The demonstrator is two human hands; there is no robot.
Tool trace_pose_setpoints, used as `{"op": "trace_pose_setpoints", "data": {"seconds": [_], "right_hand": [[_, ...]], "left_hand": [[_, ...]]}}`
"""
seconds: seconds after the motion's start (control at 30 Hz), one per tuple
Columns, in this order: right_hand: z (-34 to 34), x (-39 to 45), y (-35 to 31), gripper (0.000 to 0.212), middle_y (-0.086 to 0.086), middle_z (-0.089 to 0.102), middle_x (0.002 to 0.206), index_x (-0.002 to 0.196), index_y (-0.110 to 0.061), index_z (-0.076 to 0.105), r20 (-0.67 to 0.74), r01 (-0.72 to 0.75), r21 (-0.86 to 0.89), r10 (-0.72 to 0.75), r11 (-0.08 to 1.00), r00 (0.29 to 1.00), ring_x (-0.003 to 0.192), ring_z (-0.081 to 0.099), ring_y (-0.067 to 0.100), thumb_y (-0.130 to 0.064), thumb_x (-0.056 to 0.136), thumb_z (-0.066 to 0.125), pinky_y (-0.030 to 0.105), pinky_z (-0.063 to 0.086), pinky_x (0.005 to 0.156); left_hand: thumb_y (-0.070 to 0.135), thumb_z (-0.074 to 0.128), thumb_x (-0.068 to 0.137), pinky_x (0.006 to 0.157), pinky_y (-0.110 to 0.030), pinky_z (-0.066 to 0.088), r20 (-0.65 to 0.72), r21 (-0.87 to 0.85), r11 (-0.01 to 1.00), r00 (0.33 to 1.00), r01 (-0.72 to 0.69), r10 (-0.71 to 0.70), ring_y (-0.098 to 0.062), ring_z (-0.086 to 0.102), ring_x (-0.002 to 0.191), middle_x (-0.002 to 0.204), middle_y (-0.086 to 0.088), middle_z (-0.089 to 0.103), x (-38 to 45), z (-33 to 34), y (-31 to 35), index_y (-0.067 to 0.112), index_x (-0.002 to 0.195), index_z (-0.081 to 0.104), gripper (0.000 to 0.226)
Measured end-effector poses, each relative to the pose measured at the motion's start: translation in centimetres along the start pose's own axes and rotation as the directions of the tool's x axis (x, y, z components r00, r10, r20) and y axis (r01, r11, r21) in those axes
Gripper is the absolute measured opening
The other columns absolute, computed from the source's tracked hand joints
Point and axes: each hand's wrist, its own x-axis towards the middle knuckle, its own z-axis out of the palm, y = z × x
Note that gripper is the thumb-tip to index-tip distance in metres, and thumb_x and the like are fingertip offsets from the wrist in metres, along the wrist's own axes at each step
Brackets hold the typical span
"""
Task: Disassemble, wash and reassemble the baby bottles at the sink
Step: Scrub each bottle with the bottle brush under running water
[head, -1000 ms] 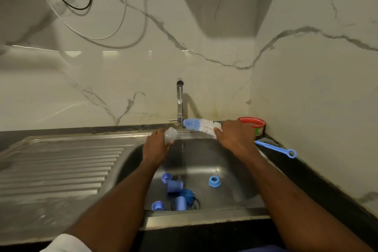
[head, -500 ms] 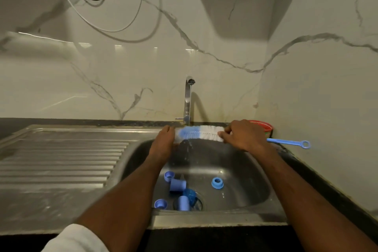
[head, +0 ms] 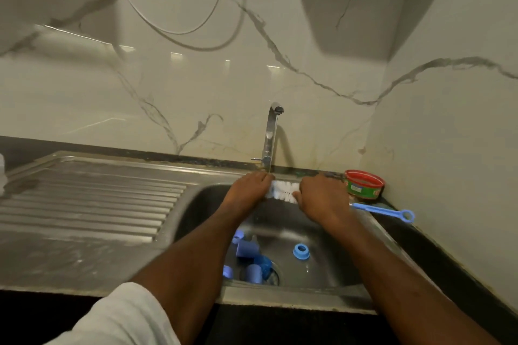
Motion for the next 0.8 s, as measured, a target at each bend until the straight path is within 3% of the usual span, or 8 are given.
{"op": "trace_pose_setpoints", "data": {"seconds": [0.13, 0.3, 0.43, 0.57, 0.6, 0.67, 0.73, 0.8], "right_hand": [[-0.7, 0.4, 2.0, 0.038, 0.001, 0.068, 0.091, 0.102, -0.022, 0.071, 0.034, 0.003, 0.052, -0.005, 0.999, 0.999, 0.084, 0.064, 0.020, -0.057, 0.096, 0.055, 0.033, 0.051, 0.072], [0.5, -0.1, 0.9, 0.037, 0.003, 0.071, 0.098, 0.107, -0.020, 0.071, 0.042, -0.010, 0.061, 0.008, 0.998, 0.999, 0.080, 0.061, 0.019, -0.052, 0.095, 0.059, 0.033, 0.053, 0.074], [-0.4, 0.3, 2.0, 0.037, 0.002, 0.071, 0.090, 0.097, -0.020, 0.073, 0.060, 0.015, 0.149, -0.024, 0.989, 0.998, 0.081, 0.065, 0.019, -0.053, 0.097, 0.056, 0.040, 0.058, 0.079], [0.7, -0.2, 0.9, 0.036, 0.006, 0.071, 0.101, 0.105, -0.019, 0.071, 0.069, 0.009, 0.174, -0.022, 0.985, 0.997, 0.088, 0.065, 0.022, -0.051, 0.097, 0.055, 0.039, 0.056, 0.081], [0.5, -0.2, 1.3, 0.036, 0.005, 0.071, 0.100, 0.104, -0.019, 0.071, 0.091, -0.007, 0.204, -0.011, 0.979, 0.996, 0.087, 0.064, 0.021, -0.050, 0.098, 0.054, 0.039, 0.056, 0.081], [-0.5, 0.1, 2.8, 0.037, 0.001, 0.071, 0.094, 0.100, -0.022, 0.073, 0.123, -0.016, 0.230, -0.013, 0.973, 0.992, 0.085, 0.063, 0.017, -0.052, 0.100, 0.052, 0.037, 0.056, 0.081], [-1.1, 0.2, 3.5, 0.037, -0.002, 0.070, 0.091, 0.098, -0.024, 0.073, 0.103, 0.009, 0.195, -0.030, 0.981, 0.994, 0.083, 0.062, 0.015, -0.053, 0.099, 0.051, 0.033, 0.053, 0.076], [-0.6, 0.0, 2.6, 0.036, -0.001, 0.067, 0.089, 0.101, -0.022, 0.072, 0.091, 0.038, 0.139, -0.051, 0.990, 0.995, 0.081, 0.061, 0.015, -0.052, 0.099, 0.052, 0.030, 0.050, 0.071]], "left_hand": [[0.035, 0.076, 0.087, 0.099, -0.036, 0.050, 0.043, -0.031, 0.974, 0.974, 0.224, -0.223, -0.021, 0.059, 0.114, 0.131, -0.006, 0.060, -0.5, 0.1, -1.1, 0.017, 0.129, 0.055, 0.051], [0.031, 0.075, 0.088, 0.105, -0.036, 0.044, 0.027, 0.014, 1.000, 0.999, -0.018, 0.018, -0.024, 0.055, 0.122, 0.137, -0.008, 0.057, 0.1, -0.4, 0.3, 0.015, 0.136, 0.053, 0.055], [0.034, 0.075, 0.088, 0.110, -0.036, 0.040, -0.003, 0.058, 0.974, 0.975, 0.220, -0.221, -0.023, 0.054, 0.123, 0.136, -0.007, 0.057, -0.6, -0.5, -1.3, 0.016, 0.133, 0.054, 0.053], [0.033, 0.076, 0.086, 0.115, -0.039, 0.035, -0.061, 0.130, 0.991, 0.998, -0.003, 0.011, -0.024, 0.051, 0.128, 0.140, -0.007, 0.055, -0.1, -1.2, 0.1, 0.018, 0.139, 0.051, 0.060], [0.035, 0.077, 0.086, 0.113, -0.038, 0.036, -0.080, 0.153, 0.988, 0.997, 0.019, -0.007, -0.023, 0.051, 0.127, 0.139, -0.006, 0.056, -0.1, -1.5, 0.2, 0.019, 0.138, 0.051, 0.061], [0.042, 0.075, 0.086, 0.115, -0.040, 0.034, -0.095, 0.173, 0.967, 0.980, 0.187, -0.172, -0.024, 0.050, 0.128, 0.138, -0.006, 0.056, -0.5, -1.8, -0.3, 0.020, 0.138, 0.051, 0.061], [0.045, 0.071, 0.089, 0.118, -0.047, 0.029, -0.040, 0.207, 0.929, 0.951, 0.308, -0.307, -0.028, 0.046, 0.132, 0.140, -0.007, 0.055, -0.8, -1.6, -0.7, 0.019, 0.139, 0.051, 0.059], [0.044, 0.070, 0.089, 0.120, -0.051, 0.023, 0.021, 0.237, 0.957, 0.984, 0.169, -0.179, -0.030, 0.042, 0.136, 0.145, -0.008, 0.052, -0.4, -1.6, 0.1, 0.020, 0.141, 0.049, 0.061]]}}
